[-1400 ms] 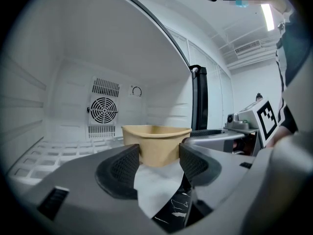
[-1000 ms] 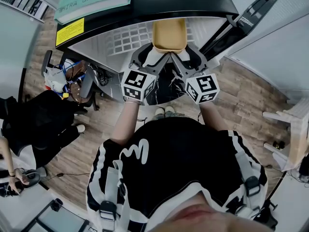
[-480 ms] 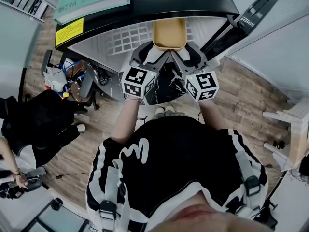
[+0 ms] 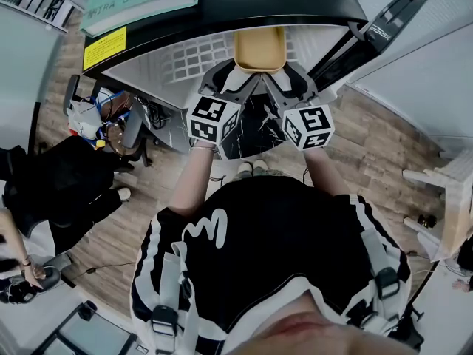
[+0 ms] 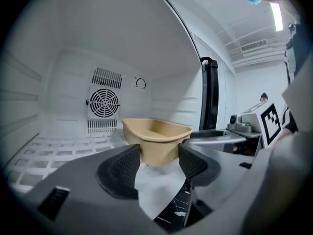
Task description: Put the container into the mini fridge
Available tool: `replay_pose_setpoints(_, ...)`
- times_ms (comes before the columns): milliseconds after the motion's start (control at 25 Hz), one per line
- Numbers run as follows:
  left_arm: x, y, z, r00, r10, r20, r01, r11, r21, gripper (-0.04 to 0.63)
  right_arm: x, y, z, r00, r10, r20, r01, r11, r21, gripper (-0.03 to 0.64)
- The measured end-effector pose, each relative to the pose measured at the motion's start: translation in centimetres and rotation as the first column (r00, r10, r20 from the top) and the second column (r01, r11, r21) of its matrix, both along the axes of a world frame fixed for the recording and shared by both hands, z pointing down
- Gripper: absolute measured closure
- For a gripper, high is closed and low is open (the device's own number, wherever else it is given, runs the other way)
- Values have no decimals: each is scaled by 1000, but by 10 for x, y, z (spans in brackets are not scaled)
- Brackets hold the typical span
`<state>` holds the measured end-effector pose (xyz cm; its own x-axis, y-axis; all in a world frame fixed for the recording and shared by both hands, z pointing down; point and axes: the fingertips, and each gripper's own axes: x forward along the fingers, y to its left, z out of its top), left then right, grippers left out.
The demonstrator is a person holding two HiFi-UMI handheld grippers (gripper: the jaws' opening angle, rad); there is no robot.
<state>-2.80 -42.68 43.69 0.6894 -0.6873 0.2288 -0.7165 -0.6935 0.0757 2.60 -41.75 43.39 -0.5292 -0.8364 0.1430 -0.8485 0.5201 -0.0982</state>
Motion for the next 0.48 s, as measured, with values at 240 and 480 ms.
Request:
replay_pose_setpoints(240, 1, -4, 0, 1000, -5, -22, 4, 1000, -17, 345, 1, -4, 1, 1000, 8, 9, -8, 1000, -4, 387)
replay_pose_setpoints(480, 1, -8, 0, 1000, -22, -16, 21, 1000, -19, 345, 2, -8, 2, 1000, 18, 20, -18, 1000, -9, 388)
